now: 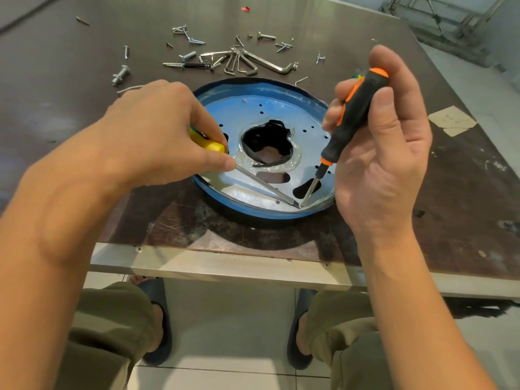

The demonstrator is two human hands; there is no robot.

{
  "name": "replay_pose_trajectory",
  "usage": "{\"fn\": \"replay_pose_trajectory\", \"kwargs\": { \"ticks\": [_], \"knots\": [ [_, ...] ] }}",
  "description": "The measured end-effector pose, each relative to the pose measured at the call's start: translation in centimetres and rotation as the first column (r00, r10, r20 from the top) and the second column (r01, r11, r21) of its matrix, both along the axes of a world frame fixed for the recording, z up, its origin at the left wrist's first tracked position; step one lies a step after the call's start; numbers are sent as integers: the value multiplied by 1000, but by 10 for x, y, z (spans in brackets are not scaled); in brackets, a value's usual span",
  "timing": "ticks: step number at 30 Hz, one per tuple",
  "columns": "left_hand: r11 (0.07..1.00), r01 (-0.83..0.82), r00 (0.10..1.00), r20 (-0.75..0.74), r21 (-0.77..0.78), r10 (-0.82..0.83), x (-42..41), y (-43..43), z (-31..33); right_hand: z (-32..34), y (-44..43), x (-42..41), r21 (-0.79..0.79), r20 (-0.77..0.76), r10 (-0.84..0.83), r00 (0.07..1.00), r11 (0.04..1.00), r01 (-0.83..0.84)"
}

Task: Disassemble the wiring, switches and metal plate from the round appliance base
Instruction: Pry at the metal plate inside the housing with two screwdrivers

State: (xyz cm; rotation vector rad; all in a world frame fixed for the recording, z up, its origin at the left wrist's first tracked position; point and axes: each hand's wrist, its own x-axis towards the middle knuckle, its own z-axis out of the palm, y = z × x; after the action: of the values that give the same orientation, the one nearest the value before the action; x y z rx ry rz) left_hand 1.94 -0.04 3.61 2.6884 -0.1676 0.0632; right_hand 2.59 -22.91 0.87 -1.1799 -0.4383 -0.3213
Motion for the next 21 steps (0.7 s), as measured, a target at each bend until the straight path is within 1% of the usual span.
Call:
{"fn": "replay_pose_trajectory", "kwargs": {
  "ticks": [3,9,16,19,21],
  "knots": [
    [1000,-1,1000,-3,-1,1,1,1,0,1,2,-2,43,4,33,999,999,-33],
    [1000,-8,1000,-3,4,8,2,1,-1,2,5,-1,-49,50,-37,998,998,39],
    [1000,-18,1000,1,14,18,2,1,-2,2,3,-2,-21,37,-26,999,999,27],
    [1000,-24,1000,2,15,24,2,1,-2,2,5,-1,-72,57,-58,997,995,62],
    [1000,-24,1000,-1,16,24,1,0,-1,0,3,0,-84,71,-47,996,995,53]
  ]
}}
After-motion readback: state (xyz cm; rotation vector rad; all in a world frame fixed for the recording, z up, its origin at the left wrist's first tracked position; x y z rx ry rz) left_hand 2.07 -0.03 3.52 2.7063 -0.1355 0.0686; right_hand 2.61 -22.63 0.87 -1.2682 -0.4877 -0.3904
